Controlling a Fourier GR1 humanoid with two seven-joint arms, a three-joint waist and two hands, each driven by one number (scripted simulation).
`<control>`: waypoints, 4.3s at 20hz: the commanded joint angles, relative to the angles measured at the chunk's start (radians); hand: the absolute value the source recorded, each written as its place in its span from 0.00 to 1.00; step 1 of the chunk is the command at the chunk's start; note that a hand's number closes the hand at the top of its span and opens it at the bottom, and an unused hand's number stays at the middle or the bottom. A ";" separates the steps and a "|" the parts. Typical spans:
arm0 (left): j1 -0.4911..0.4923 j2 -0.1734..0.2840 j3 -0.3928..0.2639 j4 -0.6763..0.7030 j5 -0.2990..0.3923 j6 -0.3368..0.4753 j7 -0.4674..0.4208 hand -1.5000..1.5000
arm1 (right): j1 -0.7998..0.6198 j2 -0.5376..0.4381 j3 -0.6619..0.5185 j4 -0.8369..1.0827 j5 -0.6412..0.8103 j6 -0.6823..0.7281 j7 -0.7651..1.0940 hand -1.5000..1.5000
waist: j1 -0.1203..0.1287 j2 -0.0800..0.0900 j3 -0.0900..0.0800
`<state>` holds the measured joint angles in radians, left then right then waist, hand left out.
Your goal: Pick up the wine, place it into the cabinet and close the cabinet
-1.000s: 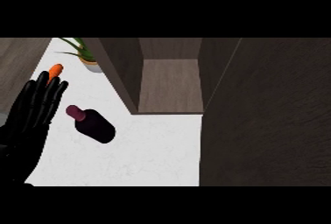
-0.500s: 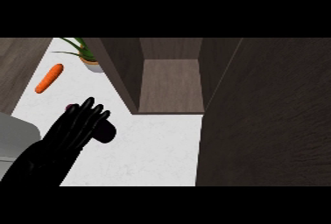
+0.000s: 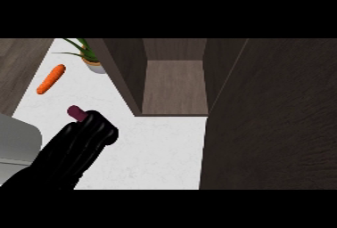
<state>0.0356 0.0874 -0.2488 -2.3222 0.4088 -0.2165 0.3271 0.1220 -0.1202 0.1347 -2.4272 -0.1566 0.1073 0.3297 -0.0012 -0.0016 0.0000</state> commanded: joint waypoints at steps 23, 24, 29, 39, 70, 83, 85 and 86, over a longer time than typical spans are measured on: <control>-0.003 -0.034 0.104 0.062 -0.038 0.110 0.031 0.00 | -0.187 0.037 0.015 -0.141 0.020 -0.095 0.285 0.00 | -0.002 0.001 -0.001; -0.025 -0.002 0.132 -0.020 -0.017 0.134 0.119 0.00 | -0.067 0.078 0.108 -0.102 0.114 -0.066 0.154 0.00 | -0.002 0.000 0.000; 0.012 0.031 0.253 0.025 0.050 0.080 0.056 0.00 | -0.237 0.042 0.043 -0.133 0.057 -0.107 0.328 0.00 | 0.003 0.000 -0.001; -0.091 0.050 0.377 0.314 -0.030 0.036 -0.100 0.00 | -0.152 0.068 0.061 -0.091 0.064 -0.070 0.216 0.00 | -0.003 0.001 0.000; -0.275 0.156 0.459 1.393 -0.293 -0.236 -0.741 0.00 | -0.143 0.089 0.030 -0.143 0.052 -0.046 0.265 0.00 | -0.007 0.002 0.000; -0.416 0.162 0.452 1.897 -0.418 -0.271 -1.110 0.00 | -0.185 0.069 -0.030 -0.131 -0.003 -0.028 0.278 0.00 | -0.015 0.005 -0.001; -0.449 0.210 0.491 1.954 -0.372 -0.360 -1.099 0.00 | -0.235 0.091 0.026 -0.096 0.053 -0.050 0.290 0.00 | -0.017 0.006 -0.002; -0.417 0.163 0.467 1.969 -0.402 -0.320 -1.161 0.00 | -0.232 0.075 0.001 -0.084 0.043 -0.036 0.279 0.00 | -0.017 0.007 -0.002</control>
<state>-0.3778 0.2669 0.2184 -0.4436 0.0156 -0.4688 -0.7133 -0.1212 -0.0433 0.1279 -2.4643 -0.0935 0.0670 0.5943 -0.0162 0.0039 -0.0017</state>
